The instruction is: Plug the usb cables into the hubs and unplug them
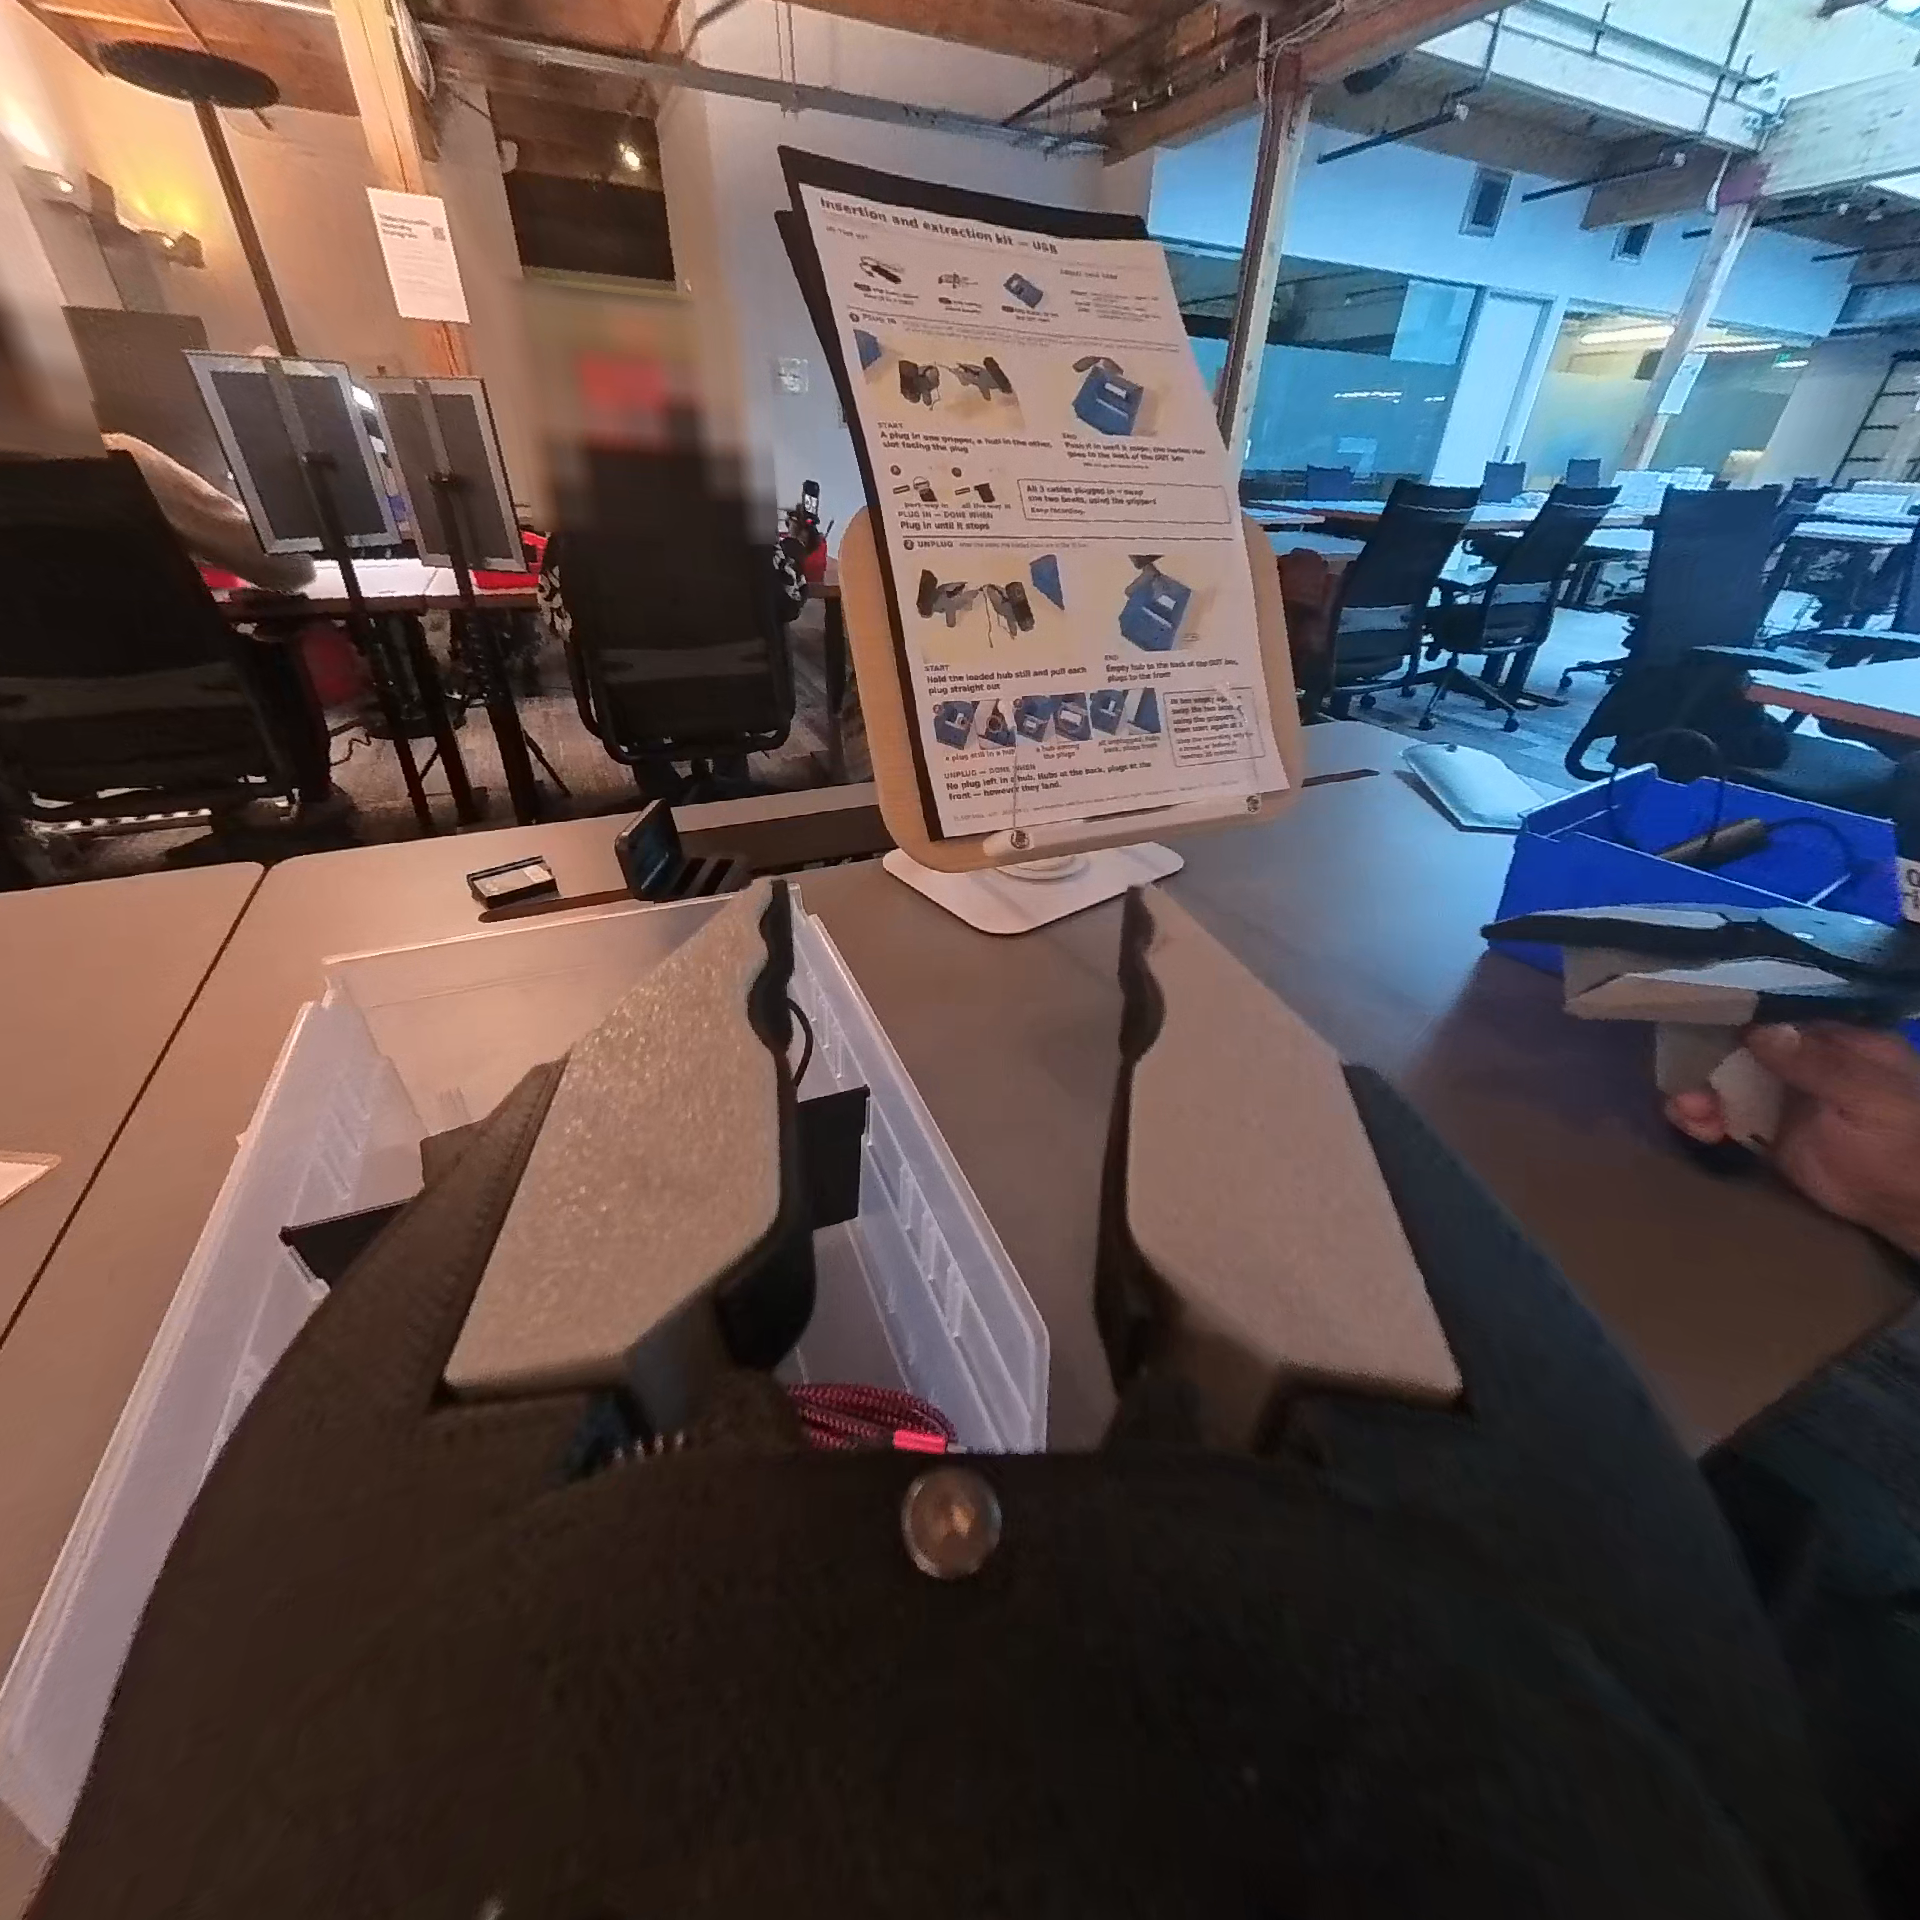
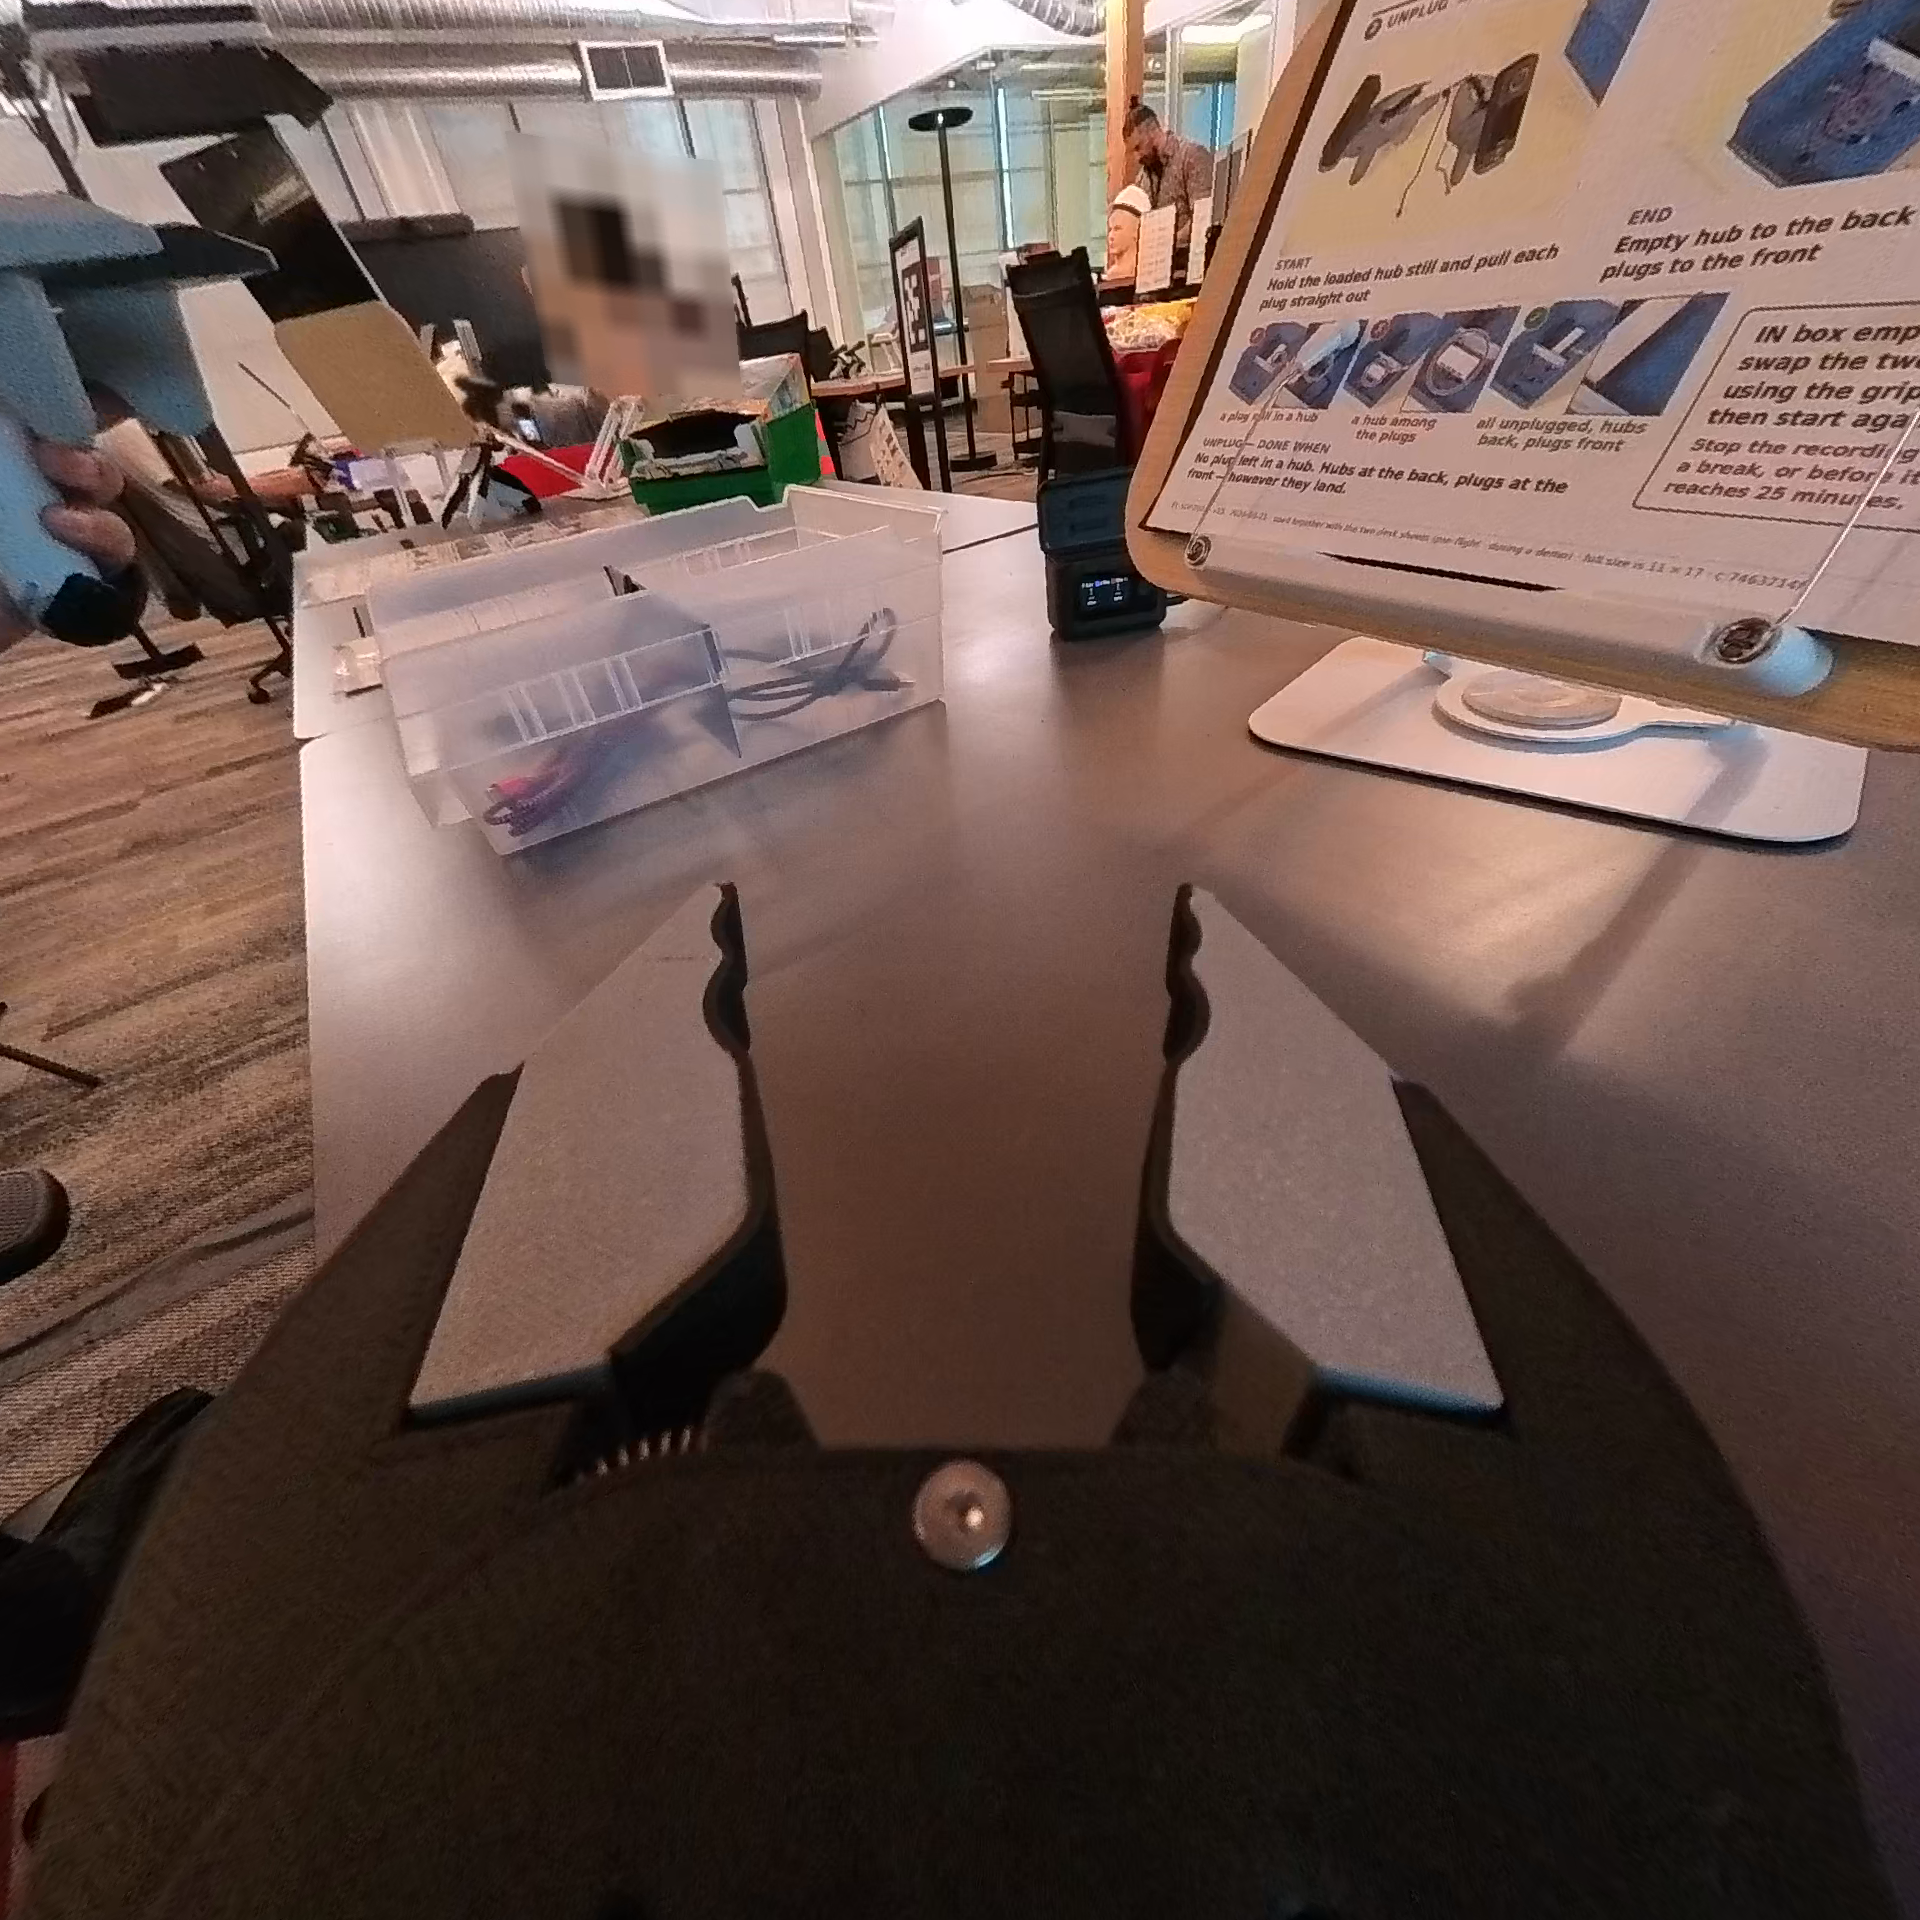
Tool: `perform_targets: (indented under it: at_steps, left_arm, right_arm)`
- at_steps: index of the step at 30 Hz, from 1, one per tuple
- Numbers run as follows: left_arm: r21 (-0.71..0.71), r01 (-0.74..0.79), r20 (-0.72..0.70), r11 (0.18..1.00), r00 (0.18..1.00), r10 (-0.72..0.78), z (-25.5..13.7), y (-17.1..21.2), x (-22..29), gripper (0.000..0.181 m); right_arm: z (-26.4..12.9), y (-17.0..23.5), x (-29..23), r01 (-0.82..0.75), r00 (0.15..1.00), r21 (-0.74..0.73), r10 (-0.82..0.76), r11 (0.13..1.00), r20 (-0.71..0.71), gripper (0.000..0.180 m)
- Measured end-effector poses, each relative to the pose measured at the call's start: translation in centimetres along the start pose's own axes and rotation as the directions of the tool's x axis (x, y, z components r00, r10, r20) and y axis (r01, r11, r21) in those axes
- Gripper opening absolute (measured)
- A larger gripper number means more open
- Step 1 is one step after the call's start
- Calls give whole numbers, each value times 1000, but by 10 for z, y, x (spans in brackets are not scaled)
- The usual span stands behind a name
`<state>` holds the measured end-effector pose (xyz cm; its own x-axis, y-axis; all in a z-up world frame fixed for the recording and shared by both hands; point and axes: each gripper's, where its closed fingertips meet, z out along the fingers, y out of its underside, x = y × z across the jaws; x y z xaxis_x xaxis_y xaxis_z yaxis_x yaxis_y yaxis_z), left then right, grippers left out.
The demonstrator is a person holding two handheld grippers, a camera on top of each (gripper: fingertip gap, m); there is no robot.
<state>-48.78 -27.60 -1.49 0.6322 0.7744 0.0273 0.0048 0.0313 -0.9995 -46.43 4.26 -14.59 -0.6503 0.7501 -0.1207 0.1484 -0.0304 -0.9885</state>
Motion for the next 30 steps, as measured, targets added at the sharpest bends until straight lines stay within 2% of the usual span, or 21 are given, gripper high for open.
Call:
perform_targets:
  at_steps: [30]
  left_arm:
    - [-128, -41, -25, 991, 999, 38, 19, 31, 13, 61]
  right_arm:
    - [-1, -1, 3, 10, 1000, 6, -10, 1000, -11, 73]
